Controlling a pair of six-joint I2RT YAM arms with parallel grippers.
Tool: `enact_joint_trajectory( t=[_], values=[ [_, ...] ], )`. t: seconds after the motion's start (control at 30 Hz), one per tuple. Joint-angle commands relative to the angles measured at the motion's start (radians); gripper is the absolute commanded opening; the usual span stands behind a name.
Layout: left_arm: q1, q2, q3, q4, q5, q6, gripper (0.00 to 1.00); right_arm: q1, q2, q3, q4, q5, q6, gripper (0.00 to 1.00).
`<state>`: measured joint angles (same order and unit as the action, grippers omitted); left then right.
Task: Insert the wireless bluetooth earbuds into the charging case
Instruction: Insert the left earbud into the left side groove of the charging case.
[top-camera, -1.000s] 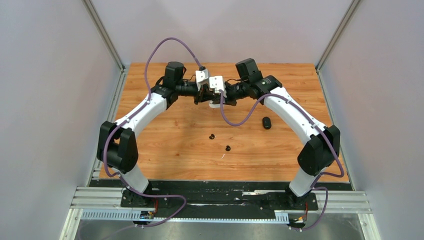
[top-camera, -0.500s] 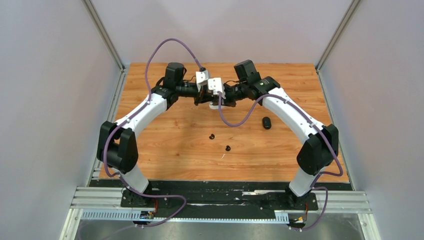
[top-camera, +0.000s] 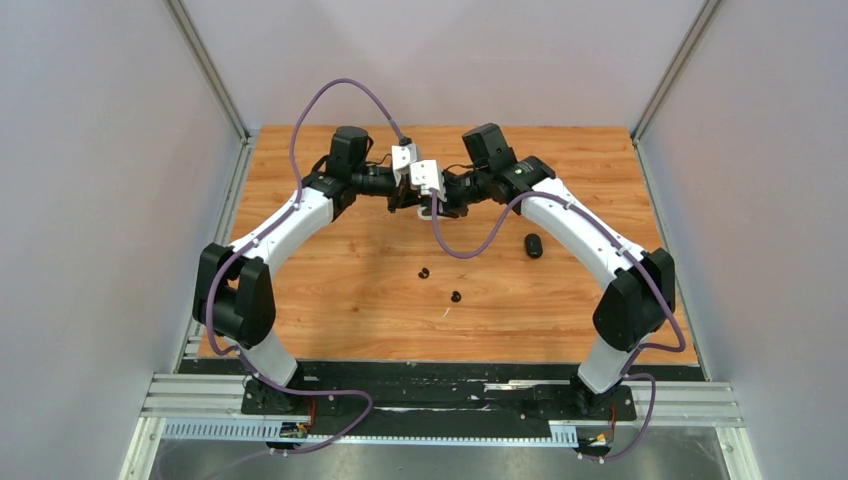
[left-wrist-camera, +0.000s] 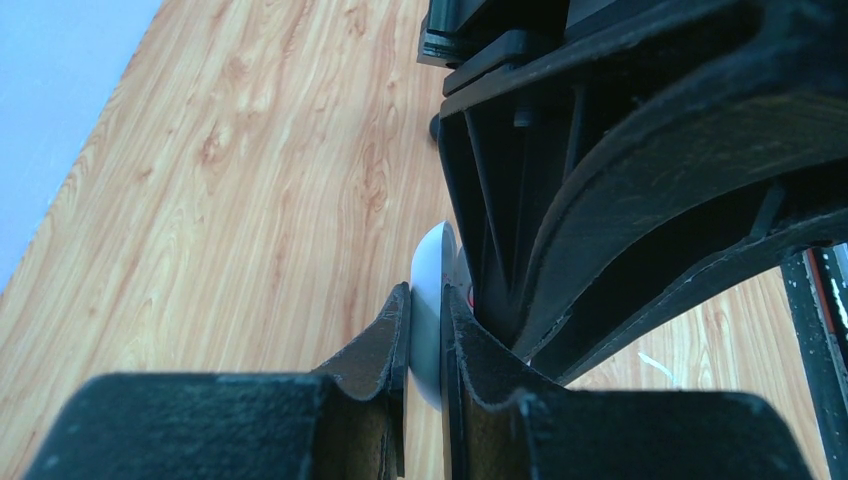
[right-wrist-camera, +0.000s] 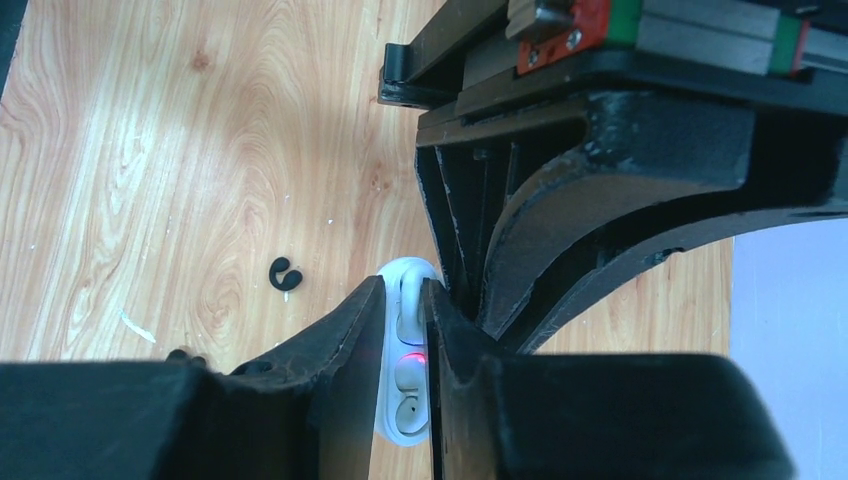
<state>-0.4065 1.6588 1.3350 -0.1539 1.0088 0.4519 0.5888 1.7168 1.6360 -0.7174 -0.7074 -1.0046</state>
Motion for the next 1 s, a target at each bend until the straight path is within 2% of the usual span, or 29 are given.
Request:
enact_joint_trajectory(
  t=[0.0, 0.33, 0.73, 0.8, 0.83, 0.9, 0.97],
  values=[
    [-0.015, -0.054, 0.0, 0.029, 0.015, 0.017, 0.0, 0.003, -0.048, -0.005, 0.058, 0.016, 0.013, 0.23],
    [-0.014, -0.05, 0.002, 0.047, 0.005, -0.002, 0.0, 0.003, -0.158, -0.132, 0.193, 0.067, 0.062, 0.25],
    [-0.014, -0.05, 0.006, 0.057, -0.034, -0.023, 0.0, 0.001, -0.229, -0.181, 0.282, 0.116, 0.192, 0.29],
    [-0.013, -0.053, 0.005, 0.066, -0.052, -0.029, 0.0, -0.009, -0.256, -0.196, 0.293, 0.132, 0.238, 0.35],
    [-0.013, -0.054, 0.004, 0.069, -0.061, -0.029, 0.0, -0.017, -0.267, -0.206, 0.305, 0.137, 0.273, 0.42],
    [-0.014, -0.056, 0.005, 0.074, -0.069, -0.031, 0.0, -0.041, -0.274, -0.22, 0.329, 0.158, 0.388, 0.62],
    [-0.014, -0.057, 0.005, 0.077, -0.074, -0.031, 0.0, -0.07, -0.263, -0.221, 0.326, 0.154, 0.483, 0.68]
  ],
)
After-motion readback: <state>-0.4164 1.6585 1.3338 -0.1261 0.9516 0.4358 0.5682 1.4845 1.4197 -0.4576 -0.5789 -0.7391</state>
